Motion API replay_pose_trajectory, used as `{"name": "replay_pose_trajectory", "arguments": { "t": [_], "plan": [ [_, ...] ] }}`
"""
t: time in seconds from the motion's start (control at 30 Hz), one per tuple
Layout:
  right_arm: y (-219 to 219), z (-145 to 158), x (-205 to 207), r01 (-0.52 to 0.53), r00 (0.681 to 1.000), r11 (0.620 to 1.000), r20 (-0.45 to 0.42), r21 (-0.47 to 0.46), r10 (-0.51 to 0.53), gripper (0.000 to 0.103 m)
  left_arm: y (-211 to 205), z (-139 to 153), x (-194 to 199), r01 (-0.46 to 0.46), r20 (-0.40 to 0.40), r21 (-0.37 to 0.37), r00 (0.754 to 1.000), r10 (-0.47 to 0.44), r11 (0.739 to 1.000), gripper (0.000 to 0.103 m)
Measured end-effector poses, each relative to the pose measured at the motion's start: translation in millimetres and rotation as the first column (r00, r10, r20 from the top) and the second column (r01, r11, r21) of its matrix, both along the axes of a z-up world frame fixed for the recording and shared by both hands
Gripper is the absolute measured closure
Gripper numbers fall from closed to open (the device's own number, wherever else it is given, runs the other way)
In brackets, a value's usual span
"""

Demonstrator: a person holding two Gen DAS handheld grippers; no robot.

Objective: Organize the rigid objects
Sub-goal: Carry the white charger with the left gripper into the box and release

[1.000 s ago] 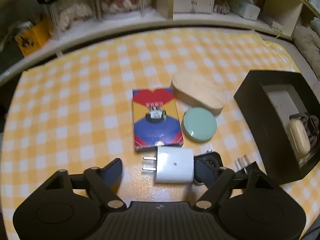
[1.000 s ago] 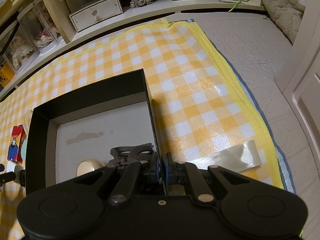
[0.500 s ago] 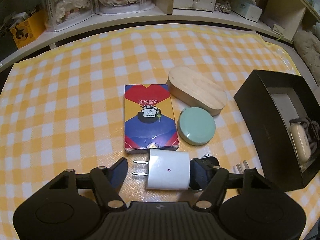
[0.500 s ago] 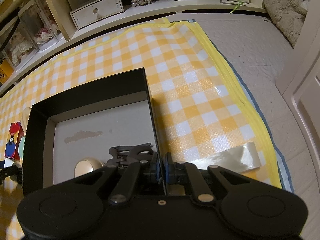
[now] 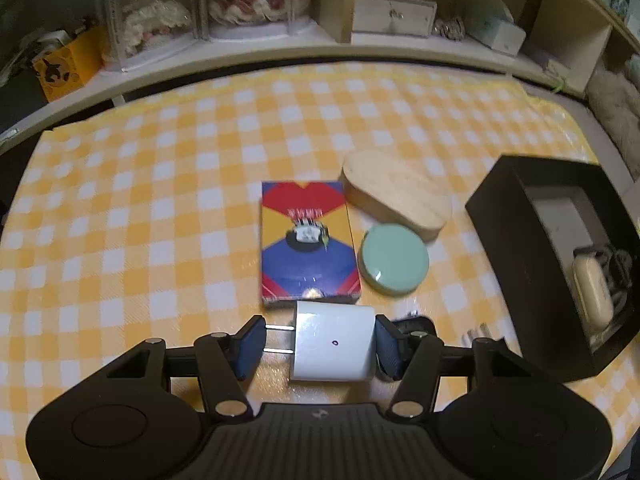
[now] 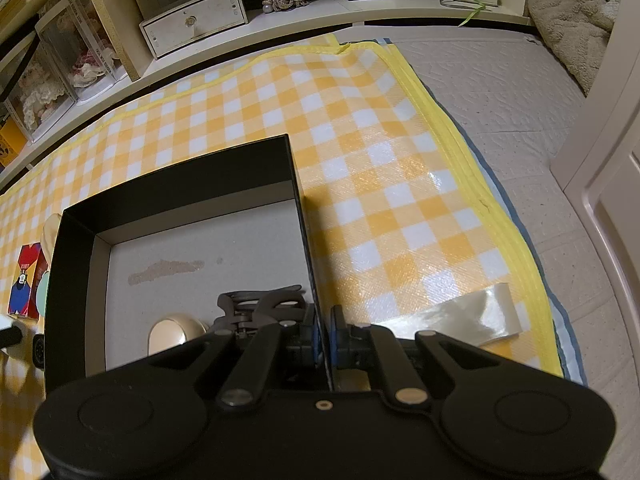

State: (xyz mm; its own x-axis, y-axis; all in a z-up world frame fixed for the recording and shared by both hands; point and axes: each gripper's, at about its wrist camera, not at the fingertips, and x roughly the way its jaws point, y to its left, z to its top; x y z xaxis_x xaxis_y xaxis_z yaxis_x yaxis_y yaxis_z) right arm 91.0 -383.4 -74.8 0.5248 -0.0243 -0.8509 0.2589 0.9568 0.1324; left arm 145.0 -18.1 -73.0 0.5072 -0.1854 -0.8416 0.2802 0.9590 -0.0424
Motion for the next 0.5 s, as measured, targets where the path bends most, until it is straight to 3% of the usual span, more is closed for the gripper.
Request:
{"name": "replay_pose_trajectory", "arguments": {
  "t": [0.23,0.5],
  "plan": [
    [0.1,0.9,0.1,-0.007,1.000,1.000,-0.001,-0.006,0.007,0.097,-5.2,35.4,-9.3,-0.024,0.092,-0.093,0.995,0.033,0.995,0.044],
    [-1.0,1.2,-1.8,-0.016,1.000,1.000,0.006,-0.005,0.016,0.097,-72.0,64.0,2.3,0.052,0.122,-0.228,0.992,-0.024,0.972,0.045]
  ]
}}
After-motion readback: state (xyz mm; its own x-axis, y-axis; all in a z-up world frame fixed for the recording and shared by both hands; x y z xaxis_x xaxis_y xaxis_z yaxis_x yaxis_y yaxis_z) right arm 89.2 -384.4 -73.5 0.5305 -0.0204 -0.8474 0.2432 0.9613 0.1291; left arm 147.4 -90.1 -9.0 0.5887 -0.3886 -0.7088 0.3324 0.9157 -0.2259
